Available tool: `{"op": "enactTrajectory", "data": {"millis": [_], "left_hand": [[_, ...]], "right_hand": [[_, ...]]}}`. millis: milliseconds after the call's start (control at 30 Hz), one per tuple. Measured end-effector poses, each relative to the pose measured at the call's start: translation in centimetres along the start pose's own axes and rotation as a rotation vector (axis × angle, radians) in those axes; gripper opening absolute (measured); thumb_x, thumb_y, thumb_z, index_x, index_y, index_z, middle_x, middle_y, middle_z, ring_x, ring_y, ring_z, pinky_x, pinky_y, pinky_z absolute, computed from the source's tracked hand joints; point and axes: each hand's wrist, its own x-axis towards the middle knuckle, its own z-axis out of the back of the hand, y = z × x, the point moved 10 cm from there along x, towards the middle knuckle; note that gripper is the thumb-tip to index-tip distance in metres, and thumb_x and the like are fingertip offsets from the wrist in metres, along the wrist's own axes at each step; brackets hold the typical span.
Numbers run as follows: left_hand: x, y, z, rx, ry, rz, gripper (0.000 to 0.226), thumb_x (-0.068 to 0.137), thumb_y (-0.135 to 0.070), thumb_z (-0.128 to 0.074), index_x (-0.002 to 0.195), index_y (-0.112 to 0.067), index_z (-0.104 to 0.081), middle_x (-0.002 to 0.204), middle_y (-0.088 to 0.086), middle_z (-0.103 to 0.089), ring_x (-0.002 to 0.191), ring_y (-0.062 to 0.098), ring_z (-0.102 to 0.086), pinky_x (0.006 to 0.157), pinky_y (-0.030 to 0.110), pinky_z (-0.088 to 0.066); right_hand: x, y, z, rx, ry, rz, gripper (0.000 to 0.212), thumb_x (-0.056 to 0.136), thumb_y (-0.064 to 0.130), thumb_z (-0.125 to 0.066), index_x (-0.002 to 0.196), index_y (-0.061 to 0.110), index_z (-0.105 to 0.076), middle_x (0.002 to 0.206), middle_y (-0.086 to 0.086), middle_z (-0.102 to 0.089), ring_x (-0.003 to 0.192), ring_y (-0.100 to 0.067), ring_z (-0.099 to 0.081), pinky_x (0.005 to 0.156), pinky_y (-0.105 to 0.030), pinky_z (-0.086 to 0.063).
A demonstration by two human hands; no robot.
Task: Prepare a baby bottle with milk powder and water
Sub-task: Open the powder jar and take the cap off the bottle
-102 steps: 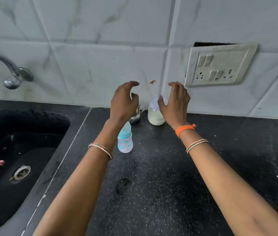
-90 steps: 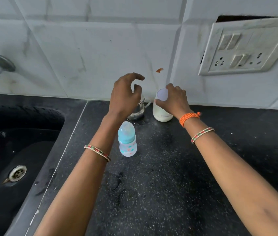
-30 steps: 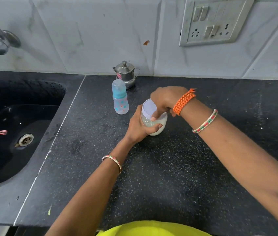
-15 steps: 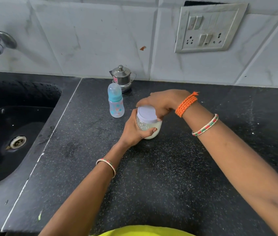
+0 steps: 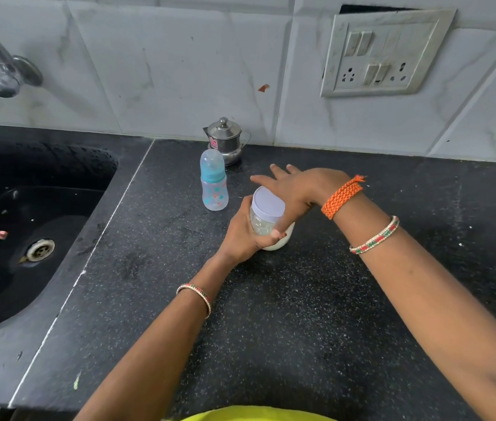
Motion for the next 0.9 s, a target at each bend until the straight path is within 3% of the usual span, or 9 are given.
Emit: {"op": "enactTrajectory", "data": {"millis": [100,167,267,367,633,700,767,833,900], "left_hand": [[0.4,0.2,-0.3,0.004,0.005,-0.014,0.090,0.056,-0.047,-0.082,0.130,-0.031,-0.032,0.122,-0.015,-0.053,0.113,-0.006,-0.050,0.084,0.004,-0.040],[1.1,0.1,-0.7,0.021,-0.002,-0.019,0.091,0.059,-0.041,-0.084,0.132,-0.028,-0.032,0.121,-0.015,-0.054,0.111,-0.002,-0.053,0.084,0.005,-0.040],[2.8,-0.1,-1.3,0.029,0.013,-0.013,0.092,0.061,-0.039,-0.084,0.135,-0.024,-0.032,0.124,-0.011,-0.053,0.114,0.005,-0.052,0.090,0.012,-0.041],[4.4,-0.1,-1.6,0.050,0.036,-0.006,0.091,0.063,-0.036,-0.085,0.135,-0.023,-0.030,0.125,-0.008,-0.053,0.114,0.008,-0.052,0.093,0.022,-0.044],[5.7,-0.9,-1.6,0.147,0.022,0.035,0.091,0.064,-0.036,-0.084,0.133,-0.016,-0.029,0.129,0.003,-0.054,0.118,0.020,-0.052,0.092,0.029,-0.042],[5.7,-1.4,-1.5,0.203,0.046,0.052,0.101,0.066,-0.038,-0.083,0.141,-0.016,-0.020,0.142,0.006,-0.045,0.130,0.024,-0.043,0.105,0.041,-0.038],[5.4,-1.3,-1.3,0.379,0.107,0.079,0.118,0.066,-0.046,-0.080,0.148,-0.018,-0.001,0.156,0.007,-0.022,0.143,0.026,-0.022,0.113,0.051,-0.024],[4.2,-0.7,-1.3,0.557,0.205,0.106,0.129,0.065,-0.053,-0.078,0.148,-0.021,0.015,0.160,0.004,-0.002,0.147,0.025,-0.002,0.115,0.057,-0.014],[2.6,0.1,-0.8,0.576,0.234,0.127,0.127,0.068,-0.047,-0.078,0.147,-0.024,0.017,0.160,0.002,0.005,0.147,0.024,0.006,0.115,0.059,-0.012]], "right_hand": [[0.5,-0.3,0.4,0.113,-0.150,-0.060,0.092,0.072,0.063,-0.065,0.143,0.022,-0.025,0.139,-0.013,-0.044,0.118,-0.036,-0.050,0.087,-0.044,-0.047],[0.7,-0.9,1.2,0.097,-0.264,-0.053,0.074,0.073,0.060,-0.067,0.130,0.020,-0.041,0.122,-0.010,-0.055,0.101,-0.031,-0.057,0.069,-0.037,-0.042],[1.4,-2.5,1.8,0.197,-0.319,-0.055,0.067,0.070,0.055,-0.072,0.122,0.020,-0.048,0.115,-0.009,-0.057,0.093,-0.028,-0.055,0.067,-0.034,-0.040],[2.1,-3.8,2.2,0.272,-0.351,-0.061,0.066,0.069,0.052,-0.075,0.121,0.021,-0.049,0.117,-0.008,-0.058,0.101,-0.029,-0.055,0.073,-0.036,-0.042],[1.1,-4.4,3.7,0.283,-0.565,-0.136,0.071,0.066,0.040,-0.080,0.124,0.016,-0.046,0.118,-0.015,-0.056,0.107,-0.037,-0.055,0.077,-0.040,-0.045],[0.0,-4.2,3.7,0.249,-0.631,-0.196,0.076,0.069,0.040,-0.078,0.130,0.015,-0.039,0.121,-0.017,-0.054,0.112,-0.038,-0.050,0.082,-0.043,-0.045],[-1.3,-4.0,3.3,0.278,-0.714,-0.252,0.079,0.072,0.040,-0.076,0.132,0.013,-0.034,0.124,-0.020,-0.050,0.115,-0.039,-0.046,0.085,-0.045,-0.044],[-2.7,-3.5,2.4,0.384,-0.803,-0.249,0.079,0.073,0.037,-0.076,0.133,0.015,-0.031,0.124,-0.021,-0.045,0.113,-0.040,-0.045,0.083,-0.045,-0.045],[-3.9,-2.6,1.2,0.473,-0.867,-0.202,0.078,0.072,0.035,-0.077,0.134,0.020,-0.032,0.123,-0.020,-0.042,0.111,-0.039,-0.044,0.080,-0.044,-0.046]]}}
